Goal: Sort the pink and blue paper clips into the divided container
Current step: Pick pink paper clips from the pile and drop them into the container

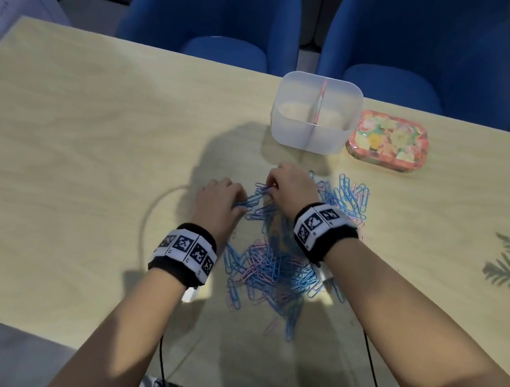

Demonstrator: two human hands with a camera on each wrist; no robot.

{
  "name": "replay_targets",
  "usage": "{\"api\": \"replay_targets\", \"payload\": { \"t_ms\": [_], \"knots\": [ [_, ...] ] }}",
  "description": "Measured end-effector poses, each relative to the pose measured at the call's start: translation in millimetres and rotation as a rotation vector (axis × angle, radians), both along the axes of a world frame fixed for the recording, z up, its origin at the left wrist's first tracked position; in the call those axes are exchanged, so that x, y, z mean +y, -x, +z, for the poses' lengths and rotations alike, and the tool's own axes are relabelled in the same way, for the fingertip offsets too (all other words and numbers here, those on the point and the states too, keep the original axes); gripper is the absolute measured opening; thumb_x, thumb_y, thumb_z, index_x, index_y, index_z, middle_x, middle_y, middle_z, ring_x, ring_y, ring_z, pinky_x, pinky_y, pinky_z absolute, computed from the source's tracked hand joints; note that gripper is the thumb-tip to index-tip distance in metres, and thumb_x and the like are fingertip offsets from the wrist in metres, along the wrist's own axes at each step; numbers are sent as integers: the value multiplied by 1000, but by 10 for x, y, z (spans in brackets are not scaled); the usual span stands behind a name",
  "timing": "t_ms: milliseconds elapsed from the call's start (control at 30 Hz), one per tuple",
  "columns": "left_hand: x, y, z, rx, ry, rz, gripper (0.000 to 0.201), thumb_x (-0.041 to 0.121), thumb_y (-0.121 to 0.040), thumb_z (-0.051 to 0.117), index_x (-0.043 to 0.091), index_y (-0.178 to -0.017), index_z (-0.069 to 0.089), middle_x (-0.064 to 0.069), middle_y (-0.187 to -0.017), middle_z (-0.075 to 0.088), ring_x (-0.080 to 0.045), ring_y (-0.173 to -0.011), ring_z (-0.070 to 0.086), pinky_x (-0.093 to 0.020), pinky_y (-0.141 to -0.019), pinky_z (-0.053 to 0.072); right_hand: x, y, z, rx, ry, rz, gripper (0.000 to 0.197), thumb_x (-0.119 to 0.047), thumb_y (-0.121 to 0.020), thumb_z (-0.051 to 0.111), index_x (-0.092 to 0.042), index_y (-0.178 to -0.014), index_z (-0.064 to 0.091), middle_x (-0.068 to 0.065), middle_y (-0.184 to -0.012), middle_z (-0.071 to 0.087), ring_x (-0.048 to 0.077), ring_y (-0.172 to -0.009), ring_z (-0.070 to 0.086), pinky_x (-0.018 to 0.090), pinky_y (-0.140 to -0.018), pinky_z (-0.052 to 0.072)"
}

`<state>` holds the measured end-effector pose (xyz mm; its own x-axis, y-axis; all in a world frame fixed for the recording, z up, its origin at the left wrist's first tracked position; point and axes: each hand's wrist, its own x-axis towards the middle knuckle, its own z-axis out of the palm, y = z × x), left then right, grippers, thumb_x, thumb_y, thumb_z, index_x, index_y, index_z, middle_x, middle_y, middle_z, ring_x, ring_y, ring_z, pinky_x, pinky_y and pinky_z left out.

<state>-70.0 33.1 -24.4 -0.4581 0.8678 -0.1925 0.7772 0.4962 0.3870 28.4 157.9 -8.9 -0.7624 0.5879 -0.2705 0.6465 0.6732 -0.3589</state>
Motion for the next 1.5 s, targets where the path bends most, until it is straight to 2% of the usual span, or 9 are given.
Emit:
{"api": "replay_targets", "payload": {
  "t_ms": [167,333,433,567,767,933,1033,1233,1500],
  "knots": [
    [-107,106,23,68,36,20,18,29,-89,54,18,-102,59,-4,-107,57,-25,-105,49,-39,-92,36,131,-114,-24,101,188,-205,7,-15,-90,54,-10,-90,59,8,-100,64,25,-92,58,37,-81,47],
    [124,53,61,-18,-60,-26,18,29,-88,54,17,-100,61,-4,-104,57,-24,-100,51,-40,-90,42,253,-516,-40,226,-6,-525,14,-10,-87,52,-5,-92,64,15,-100,62,32,-98,54,37,-75,46],
    [281,-77,96,-2,-9,-103,23,42,-83,61,21,-91,59,0,-96,56,-22,-96,52,-40,-89,43,194,-598,-69,175,-88,-421,20,-9,-89,49,-5,-98,66,15,-103,62,33,-102,50,41,-81,44],
    [254,-192,82,52,145,-134,38,50,-72,68,21,-91,55,-2,-101,54,-23,-101,47,-37,-87,34,38,-517,-90,234,1,-284,18,-12,-87,52,-12,-92,69,8,-100,66,27,-102,52,38,-82,45],
    [-18,-172,18,24,81,-166,33,46,-74,69,21,-90,56,0,-101,56,-22,-100,49,-36,-89,36,-221,-597,-62,56,5,-51,20,-17,-90,50,-14,-97,69,5,-100,63,25,-103,51,39,-84,46],
    [-26,-208,-34,92,-144,-177,21,34,-91,53,18,-103,62,-2,-100,60,-21,-93,54,-31,-78,41,-280,-800,-61,71,49,-153,20,-14,-88,50,-12,-90,69,4,-97,62,22,-98,53,33,-78,46],
    [73,-236,-33,78,-187,-119,19,31,-92,51,18,-99,64,-1,-98,60,-21,-92,54,-31,-78,40,-275,-765,-29,109,51,-190,17,-16,-88,53,-12,-93,69,4,-99,62,22,-99,53,33,-78,44],
    [324,-246,12,169,-36,-280,19,34,-91,52,22,-103,62,-1,-110,57,-22,-103,50,-32,-83,37,-310,-535,-19,43,3,-114,19,-23,-90,53,-16,-98,68,6,-100,61,25,-101,50,36,-79,43],
    [501,-257,29,221,179,-302,28,31,-92,46,11,-110,54,-8,-119,55,-26,-114,46,-38,-94,36,-369,-564,-29,76,41,-246,13,-24,-88,59,-14,-90,67,5,-96,66,24,-96,55,38,-81,48]
  ]
}}
